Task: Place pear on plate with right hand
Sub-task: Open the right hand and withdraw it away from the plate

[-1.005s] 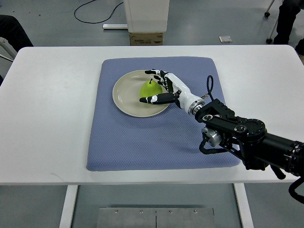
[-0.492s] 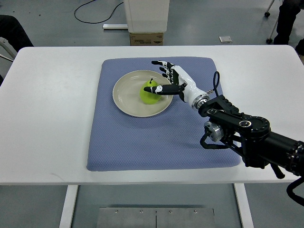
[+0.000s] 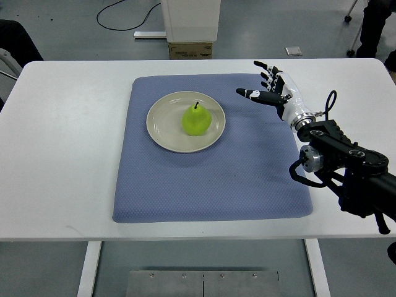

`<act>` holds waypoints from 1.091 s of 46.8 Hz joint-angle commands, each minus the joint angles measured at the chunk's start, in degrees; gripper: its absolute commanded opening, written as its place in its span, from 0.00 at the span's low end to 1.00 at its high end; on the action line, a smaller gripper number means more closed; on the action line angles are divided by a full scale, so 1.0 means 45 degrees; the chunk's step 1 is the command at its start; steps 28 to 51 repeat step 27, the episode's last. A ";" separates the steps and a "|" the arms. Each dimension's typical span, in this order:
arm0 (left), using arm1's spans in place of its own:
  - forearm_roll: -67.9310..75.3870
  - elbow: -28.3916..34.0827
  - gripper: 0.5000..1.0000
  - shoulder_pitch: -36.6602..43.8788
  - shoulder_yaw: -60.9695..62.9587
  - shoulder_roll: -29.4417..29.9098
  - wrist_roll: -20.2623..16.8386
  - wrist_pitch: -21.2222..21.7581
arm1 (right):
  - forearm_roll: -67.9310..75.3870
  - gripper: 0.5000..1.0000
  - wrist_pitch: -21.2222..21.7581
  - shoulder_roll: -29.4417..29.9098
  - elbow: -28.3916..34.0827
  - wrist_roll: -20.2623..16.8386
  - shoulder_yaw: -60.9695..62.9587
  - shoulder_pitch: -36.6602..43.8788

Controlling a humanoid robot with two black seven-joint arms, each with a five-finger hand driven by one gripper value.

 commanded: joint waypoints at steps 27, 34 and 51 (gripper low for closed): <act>0.0000 0.0003 1.00 -0.0013 0.0000 0.0000 0.0000 0.0000 | 0.0004 1.00 -0.0304 0.0212 -0.0180 0.0051 0.2800 -0.0891; 0.0000 0.0003 1.00 -0.0013 0.0000 0.0000 0.0000 0.0000 | 0.0004 1.00 -0.0304 0.0212 -0.0180 0.0051 0.2800 -0.0891; 0.0000 0.0003 1.00 -0.0013 0.0000 0.0000 0.0000 0.0000 | 0.0004 1.00 -0.0304 0.0212 -0.0180 0.0051 0.2800 -0.0891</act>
